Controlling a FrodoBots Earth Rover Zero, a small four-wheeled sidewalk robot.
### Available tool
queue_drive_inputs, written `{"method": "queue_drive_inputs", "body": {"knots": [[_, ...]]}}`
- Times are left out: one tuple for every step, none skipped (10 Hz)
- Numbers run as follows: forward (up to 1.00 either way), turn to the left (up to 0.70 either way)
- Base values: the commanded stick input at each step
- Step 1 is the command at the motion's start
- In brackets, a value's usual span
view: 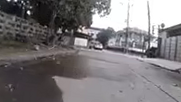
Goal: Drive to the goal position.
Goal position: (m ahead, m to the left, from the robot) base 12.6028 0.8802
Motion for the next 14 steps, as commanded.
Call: {"method": "queue_drive_inputs", "body": {"knots": [[1.00, 0.00], [1.00, 0.00], [1.00, 0.00], [1.00, 0.00], [1.00, 0.00], [1.00, 0.00], [1.00, 0.00], [1.00, 0.00], [1.00, 0.00], [1.00, 0.00], [1.00, 0.00], [1.00, 0.00], [1.00, 0.00], [1.00, 0.00]]}}
